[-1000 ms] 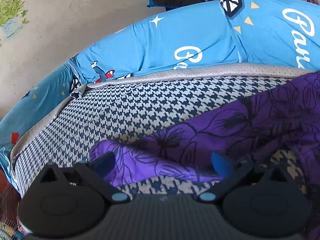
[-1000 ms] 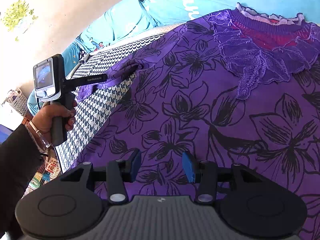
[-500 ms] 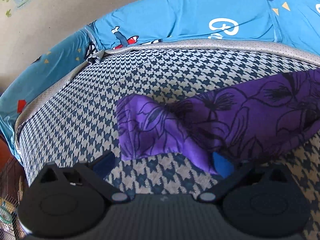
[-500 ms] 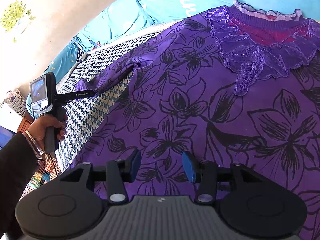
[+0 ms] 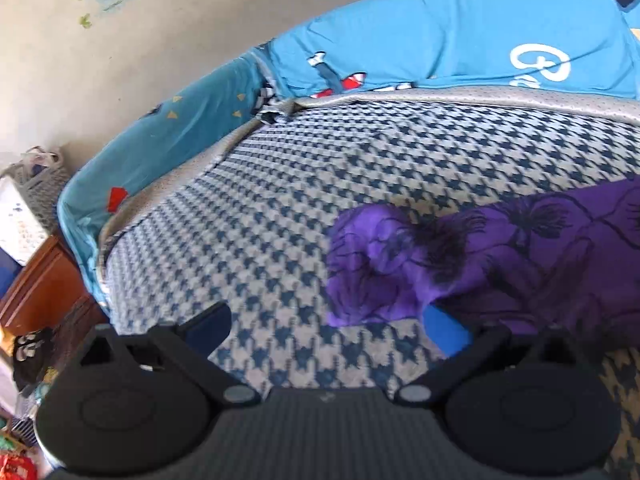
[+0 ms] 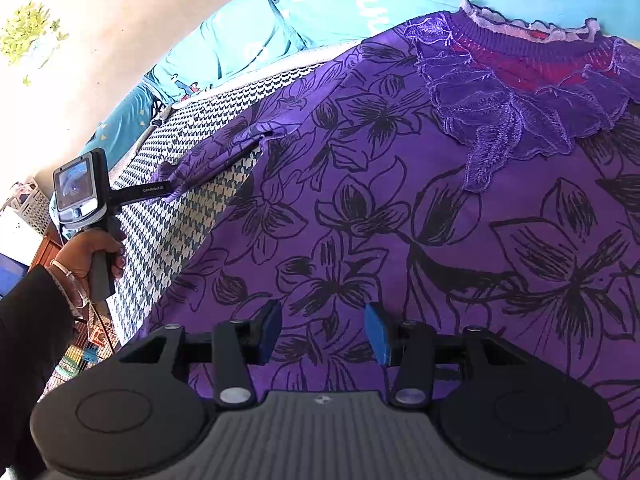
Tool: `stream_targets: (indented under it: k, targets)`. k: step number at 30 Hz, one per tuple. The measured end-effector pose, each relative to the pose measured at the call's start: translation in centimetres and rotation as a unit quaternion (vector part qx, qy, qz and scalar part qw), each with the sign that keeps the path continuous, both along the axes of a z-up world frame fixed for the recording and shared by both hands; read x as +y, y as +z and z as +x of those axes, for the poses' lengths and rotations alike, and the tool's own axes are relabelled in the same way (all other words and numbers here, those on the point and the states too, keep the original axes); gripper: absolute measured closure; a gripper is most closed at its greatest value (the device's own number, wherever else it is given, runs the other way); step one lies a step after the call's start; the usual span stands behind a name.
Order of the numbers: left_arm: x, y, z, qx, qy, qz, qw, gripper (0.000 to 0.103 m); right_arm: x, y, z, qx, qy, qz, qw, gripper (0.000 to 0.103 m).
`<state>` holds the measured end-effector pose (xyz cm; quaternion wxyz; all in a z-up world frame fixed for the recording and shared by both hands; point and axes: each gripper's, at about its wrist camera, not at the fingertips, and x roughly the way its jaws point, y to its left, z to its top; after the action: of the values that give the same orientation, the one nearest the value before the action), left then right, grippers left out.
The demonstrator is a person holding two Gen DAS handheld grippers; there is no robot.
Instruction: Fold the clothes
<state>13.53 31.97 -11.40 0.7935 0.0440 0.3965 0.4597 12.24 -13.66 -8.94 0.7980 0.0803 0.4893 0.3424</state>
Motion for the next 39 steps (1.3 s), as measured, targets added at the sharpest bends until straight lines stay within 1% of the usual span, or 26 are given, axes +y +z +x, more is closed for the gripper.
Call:
stream_targets:
  k: [1, 3, 4, 5, 8, 10, 12, 14, 17, 20, 22, 23, 24, 26, 28, 30, 31, 32, 33, 36, 38, 39]
  targets:
    - [0.9, 0.1, -0.4, -0.010, 0.014, -0.014, 0.9997, 0.005, 0.0, 0.0, 0.0, 0.000, 0.000, 0.000, 1.000, 0.057]
    - [3.2, 0.8, -2.0, -0.056, 0.040, -0.070, 0.9951, 0.006, 0.0, 0.0, 0.0, 0.000, 0.000, -0.001, 1.000, 0.057]
    - [3.8, 1.1, -2.7, -0.068, 0.052, -0.078, 0.9933, 0.006, 0.1, 0.0, 0.0, 0.000, 0.001, -0.002, 1.000, 0.057]
    - [4.1, 1.3, -3.2, -0.072, 0.058, -0.075, 0.9928, 0.007, 0.1, 0.0, 0.0, 0.000, 0.001, -0.002, 1.000, 0.057]
    - [4.6, 1.9, -4.2, -0.091, 0.045, -0.083, 0.9913, 0.007, 0.1, 0.0, -0.1, -0.001, 0.001, -0.004, 1.000, 0.057]
    - [4.7, 1.8, -4.3, -0.090, 0.037, -0.093, 0.9909, 0.007, 0.2, 0.0, -0.1, -0.002, 0.003, -0.005, 1.000, 0.057]
    - [4.6, 1.3, -4.1, -0.076, 0.026, -0.086, 0.9930, 0.007, 0.3, -0.1, -0.1, -0.003, 0.003, -0.005, 1.000, 0.057]
    - [4.6, 0.9, -3.8, -0.075, 0.023, -0.088, 0.9931, 0.007, 0.3, -0.1, -0.1, -0.004, 0.003, -0.006, 1.000, 0.057]
    - [5.2, 1.0, -3.8, -0.105, 0.018, -0.114, 0.9878, 0.008, 0.3, -0.2, -0.2, -0.006, 0.005, -0.006, 1.000, 0.057]
    - [5.3, 1.1, -3.5, -0.117, 0.004, -0.118, 0.9862, 0.009, 0.4, -0.2, -0.2, -0.008, 0.007, -0.007, 1.000, 0.056]
    - [5.4, 0.7, -3.1, -0.112, -0.002, -0.127, 0.9856, 0.022, 0.5, -0.3, -0.2, -0.009, 0.009, -0.007, 1.000, 0.055]
    - [5.5, 0.3, -3.0, -0.112, -0.002, -0.136, 0.9843, 0.033, 0.5, -0.3, -0.3, -0.010, 0.010, -0.006, 1.000, 0.053]
    - [5.7, 0.0, -2.8, -0.113, -0.003, -0.146, 0.9829, 0.036, 0.5, -0.3, -0.3, -0.010, 0.011, -0.005, 1.000, 0.052]
    - [5.8, -0.2, -2.7, -0.120, 0.000, -0.143, 0.9824, 0.038, 0.6, -0.3, -0.4, -0.013, 0.013, -0.006, 1.000, 0.051]
    - [5.6, -0.2, -2.4, -0.121, -0.006, -0.137, 0.9831, 0.053, 0.7, -0.3, -0.5, -0.017, 0.016, -0.007, 1.000, 0.051]
    - [5.3, -0.3, -2.1, -0.117, -0.021, -0.131, 0.9842, 0.082, 0.8, -0.3, -0.5, -0.019, 0.017, -0.008, 1.000, 0.051]
    - [4.9, -0.3, -1.9, -0.110, -0.026, -0.123, 0.9859, 0.087, 0.8, -0.3, -0.5, -0.019, 0.017, -0.008, 1.000, 0.051]
    - [4.6, -0.4, -1.7, -0.102, -0.027, -0.113, 0.9880, 0.095, 0.8, -0.3, -0.5, -0.019, 0.017, -0.008, 1.000, 0.051]
    - [4.5, -0.5, -1.6, -0.094, -0.022, -0.103, 0.9900, 0.098, 0.8, -0.3, -0.5, -0.019, 0.017, -0.008, 1.000, 0.051]
    - [5.2, -0.8, -2.1, -0.068, 0.027, -0.071, 0.9948, 0.099, 0.7, -0.3, -0.5, -0.019, 0.017, -0.007, 1.000, 0.051]
    - [6.4, -1.1, -2.9, -0.058, 0.053, -0.074, 0.9942, 0.098, 0.7, -0.3, -0.5, -0.019, 0.018, -0.008, 1.000, 0.051]
    - [6.6, -1.0, -3.3, -0.060, 0.057, -0.074, 0.9938, 0.098, 0.7, -0.3, -0.5, -0.018, 0.017, -0.008, 1.000, 0.051]
